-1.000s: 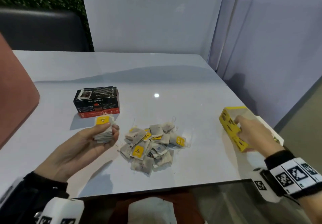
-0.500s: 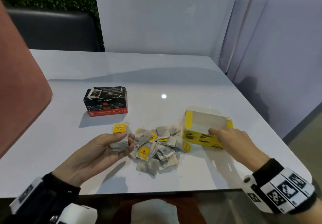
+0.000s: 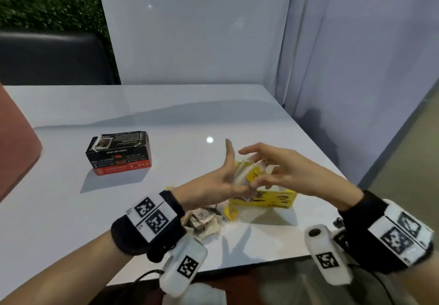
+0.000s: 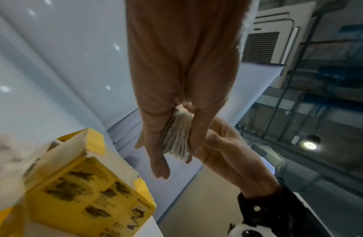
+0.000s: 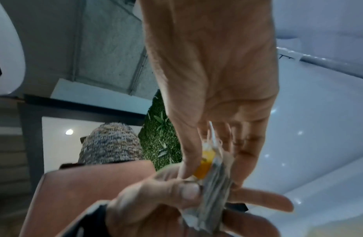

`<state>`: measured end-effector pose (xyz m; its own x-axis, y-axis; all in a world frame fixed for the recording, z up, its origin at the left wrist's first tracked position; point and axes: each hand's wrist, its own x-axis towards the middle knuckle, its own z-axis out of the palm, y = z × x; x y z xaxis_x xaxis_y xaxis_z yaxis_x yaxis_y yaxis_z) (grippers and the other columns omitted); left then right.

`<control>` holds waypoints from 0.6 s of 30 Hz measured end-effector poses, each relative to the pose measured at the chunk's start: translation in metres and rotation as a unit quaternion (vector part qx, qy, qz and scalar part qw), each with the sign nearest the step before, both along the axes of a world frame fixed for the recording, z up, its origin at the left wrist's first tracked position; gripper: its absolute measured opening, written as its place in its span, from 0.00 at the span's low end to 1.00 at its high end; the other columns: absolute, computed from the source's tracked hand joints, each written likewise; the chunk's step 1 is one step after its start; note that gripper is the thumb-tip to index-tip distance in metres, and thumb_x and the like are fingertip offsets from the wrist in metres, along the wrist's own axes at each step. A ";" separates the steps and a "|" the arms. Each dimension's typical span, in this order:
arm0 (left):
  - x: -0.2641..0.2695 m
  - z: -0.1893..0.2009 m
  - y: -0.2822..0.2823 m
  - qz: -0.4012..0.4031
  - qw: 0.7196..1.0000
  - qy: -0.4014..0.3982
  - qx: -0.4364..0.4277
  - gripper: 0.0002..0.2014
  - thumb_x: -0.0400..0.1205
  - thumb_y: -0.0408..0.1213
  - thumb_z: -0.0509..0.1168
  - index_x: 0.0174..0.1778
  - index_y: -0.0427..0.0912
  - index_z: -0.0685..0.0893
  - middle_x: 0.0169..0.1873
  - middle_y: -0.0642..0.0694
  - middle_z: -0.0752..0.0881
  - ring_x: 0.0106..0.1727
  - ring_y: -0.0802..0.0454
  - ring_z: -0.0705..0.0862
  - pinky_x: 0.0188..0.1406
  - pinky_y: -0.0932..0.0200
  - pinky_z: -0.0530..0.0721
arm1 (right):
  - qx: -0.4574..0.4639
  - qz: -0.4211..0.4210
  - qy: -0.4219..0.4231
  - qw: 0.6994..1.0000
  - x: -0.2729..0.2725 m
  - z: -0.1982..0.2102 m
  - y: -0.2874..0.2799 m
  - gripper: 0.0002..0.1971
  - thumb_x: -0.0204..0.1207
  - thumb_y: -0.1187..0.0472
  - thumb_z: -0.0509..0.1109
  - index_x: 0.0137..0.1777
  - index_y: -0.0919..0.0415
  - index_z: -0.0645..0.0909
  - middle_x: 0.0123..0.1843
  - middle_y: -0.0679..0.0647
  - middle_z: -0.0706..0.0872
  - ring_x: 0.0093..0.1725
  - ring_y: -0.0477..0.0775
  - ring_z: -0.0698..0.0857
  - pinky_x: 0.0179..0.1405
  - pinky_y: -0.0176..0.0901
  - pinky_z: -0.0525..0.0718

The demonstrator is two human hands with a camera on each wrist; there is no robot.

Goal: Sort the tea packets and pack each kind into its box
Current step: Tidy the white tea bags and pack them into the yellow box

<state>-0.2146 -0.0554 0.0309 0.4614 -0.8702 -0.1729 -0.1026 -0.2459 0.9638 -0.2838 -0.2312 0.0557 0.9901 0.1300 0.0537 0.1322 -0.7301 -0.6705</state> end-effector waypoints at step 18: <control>0.061 -0.019 -0.040 -0.037 0.903 -0.349 0.248 0.34 0.74 0.40 0.73 0.76 0.47 0.69 0.72 0.41 0.74 0.71 0.44 0.72 0.63 0.58 0.70 | -0.321 0.042 0.056 0.945 0.052 -0.031 -0.022 0.16 0.73 0.74 0.65 0.55 0.55 0.84 0.51 0.56 0.82 0.49 0.57 0.82 0.49 0.46 0.82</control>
<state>-0.1541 -0.0950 0.0120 0.5530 -0.7982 -0.2388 -0.6758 -0.5974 0.4318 -0.2314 -0.2535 0.0247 0.9695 0.1784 -0.1682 0.1619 -0.9810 -0.1071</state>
